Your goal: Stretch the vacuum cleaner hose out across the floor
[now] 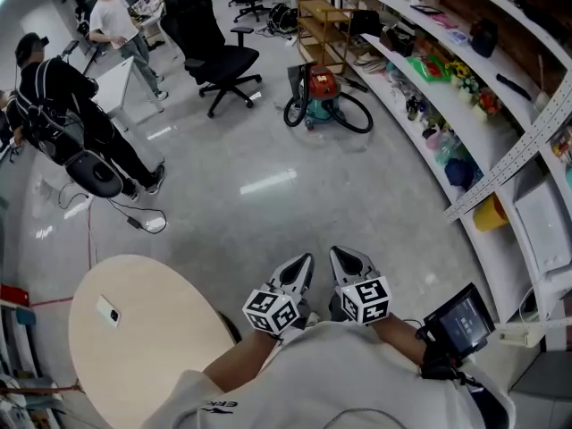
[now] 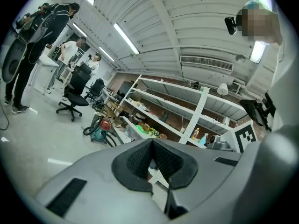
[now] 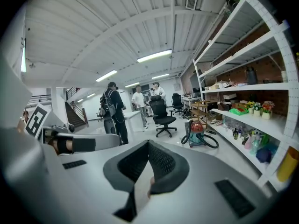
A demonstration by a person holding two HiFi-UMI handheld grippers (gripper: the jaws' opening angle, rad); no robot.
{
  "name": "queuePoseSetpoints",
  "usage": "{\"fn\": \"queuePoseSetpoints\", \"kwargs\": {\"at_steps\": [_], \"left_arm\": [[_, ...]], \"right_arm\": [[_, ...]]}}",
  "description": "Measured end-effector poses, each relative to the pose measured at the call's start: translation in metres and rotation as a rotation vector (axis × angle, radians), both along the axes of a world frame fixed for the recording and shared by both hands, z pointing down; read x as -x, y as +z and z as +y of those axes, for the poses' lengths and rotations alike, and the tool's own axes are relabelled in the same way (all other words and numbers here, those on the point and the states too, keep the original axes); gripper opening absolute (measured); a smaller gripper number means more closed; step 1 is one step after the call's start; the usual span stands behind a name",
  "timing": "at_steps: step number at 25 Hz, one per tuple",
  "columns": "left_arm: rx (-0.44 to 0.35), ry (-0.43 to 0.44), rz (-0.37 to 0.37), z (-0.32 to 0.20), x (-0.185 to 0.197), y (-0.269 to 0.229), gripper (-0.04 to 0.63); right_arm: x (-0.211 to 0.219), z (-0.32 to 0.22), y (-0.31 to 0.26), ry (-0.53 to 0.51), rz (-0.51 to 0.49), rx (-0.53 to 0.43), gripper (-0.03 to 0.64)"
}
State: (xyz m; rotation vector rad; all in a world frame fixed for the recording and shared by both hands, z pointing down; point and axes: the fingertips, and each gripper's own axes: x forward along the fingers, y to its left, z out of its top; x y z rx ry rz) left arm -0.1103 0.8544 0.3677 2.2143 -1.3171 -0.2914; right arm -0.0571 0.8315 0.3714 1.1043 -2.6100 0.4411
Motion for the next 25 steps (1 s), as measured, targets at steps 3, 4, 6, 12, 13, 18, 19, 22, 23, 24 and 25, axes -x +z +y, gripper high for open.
{"fn": "queuePoseSetpoints", "kwargs": {"at_steps": [3, 4, 6, 12, 13, 18, 19, 22, 23, 24, 25], "left_arm": [[0.009, -0.008, 0.0, -0.019, 0.009, 0.001, 0.002], [0.01, -0.011, -0.003, -0.027, 0.012, 0.002, 0.002], [0.012, -0.018, -0.01, -0.045, 0.011, 0.006, 0.002], [0.014, -0.032, -0.036, -0.121, -0.004, 0.007, 0.002], [0.009, -0.031, -0.039, -0.135, -0.007, 0.004, 0.002], [-0.005, -0.04, -0.04, -0.2, -0.024, -0.006, 0.002], [-0.005, -0.042, -0.039, -0.211, -0.028, -0.006, 0.002], [-0.004, -0.047, -0.038, -0.241, -0.037, -0.006, 0.002], [0.0, -0.049, -0.038, -0.25, -0.039, -0.005, 0.002], [0.006, -0.051, -0.039, -0.258, -0.041, -0.005, 0.002], [0.012, -0.051, -0.042, -0.265, -0.043, -0.004, 0.002]], "right_arm": [[0.01, -0.021, 0.001, -0.005, 0.001, 0.007, -0.005], [0.013, -0.029, 0.002, -0.007, -0.001, 0.007, -0.006], [0.013, -0.048, 0.005, -0.012, -0.009, 0.005, -0.005], [-0.002, -0.125, 0.005, -0.024, -0.038, 0.0, -0.006], [-0.004, -0.138, 0.003, -0.025, -0.04, -0.003, -0.005], [-0.022, -0.2, -0.004, -0.035, -0.054, -0.015, -0.006], [-0.025, -0.211, -0.004, -0.039, -0.056, -0.016, -0.006], [-0.034, -0.239, -0.002, -0.05, -0.055, -0.017, -0.005], [-0.036, -0.248, -0.001, -0.051, -0.055, -0.015, -0.005], [-0.039, -0.257, -0.001, -0.049, -0.056, -0.011, -0.005], [-0.042, -0.264, 0.0, -0.047, -0.06, -0.005, -0.005]]}}
